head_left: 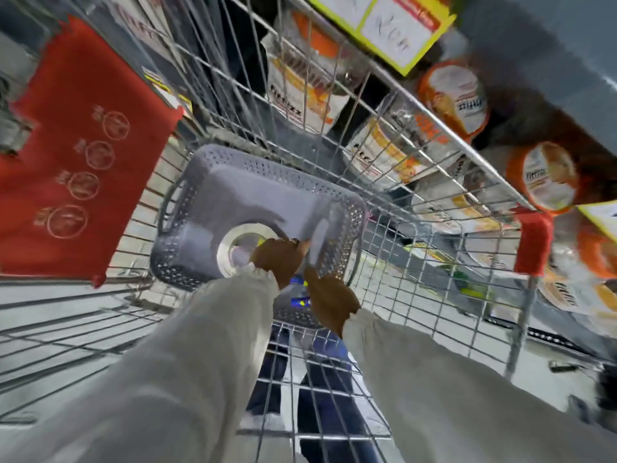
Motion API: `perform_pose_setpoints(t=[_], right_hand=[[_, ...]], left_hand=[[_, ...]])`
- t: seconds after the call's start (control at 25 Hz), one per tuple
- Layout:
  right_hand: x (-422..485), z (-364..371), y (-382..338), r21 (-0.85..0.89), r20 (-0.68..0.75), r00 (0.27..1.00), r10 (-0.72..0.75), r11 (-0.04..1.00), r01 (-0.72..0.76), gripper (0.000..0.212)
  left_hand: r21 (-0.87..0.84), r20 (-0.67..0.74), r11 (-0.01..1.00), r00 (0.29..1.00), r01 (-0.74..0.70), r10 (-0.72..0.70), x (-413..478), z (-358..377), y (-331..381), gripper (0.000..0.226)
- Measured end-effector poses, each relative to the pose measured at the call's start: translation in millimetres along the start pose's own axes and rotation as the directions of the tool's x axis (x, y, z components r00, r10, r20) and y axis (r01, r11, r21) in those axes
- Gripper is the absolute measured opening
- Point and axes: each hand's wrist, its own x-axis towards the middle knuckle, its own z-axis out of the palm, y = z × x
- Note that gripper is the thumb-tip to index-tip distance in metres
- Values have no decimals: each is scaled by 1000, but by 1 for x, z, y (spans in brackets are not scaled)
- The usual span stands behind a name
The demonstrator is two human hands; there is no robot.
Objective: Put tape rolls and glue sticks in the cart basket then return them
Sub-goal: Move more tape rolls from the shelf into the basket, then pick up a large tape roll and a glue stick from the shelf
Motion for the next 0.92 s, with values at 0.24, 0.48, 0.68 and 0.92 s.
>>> perform_pose_setpoints(t=[0.24, 0.48, 0.68, 0.92], right_hand=[[-24, -3, 7, 149, -56, 997, -48, 987, 56, 28], [-72, -63, 5, -60, -629, 759, -165, 985, 165, 48], [-127, -168, 45, -169, -872, 465, -153, 986, 8, 50], [-192, -221, 141, 20, -987, 148, 60, 967, -255, 52]], left_hand=[[-222, 6, 973, 998, 62, -63, -16, -11, -10, 70], [-14, -296, 1000, 955, -10, 5, -67, -105, -17, 56], [182, -654, 971, 719, -155, 237, -69, -223, 38, 42], [340, -649, 858, 564, -385, 510, -33, -292, 153, 49]])
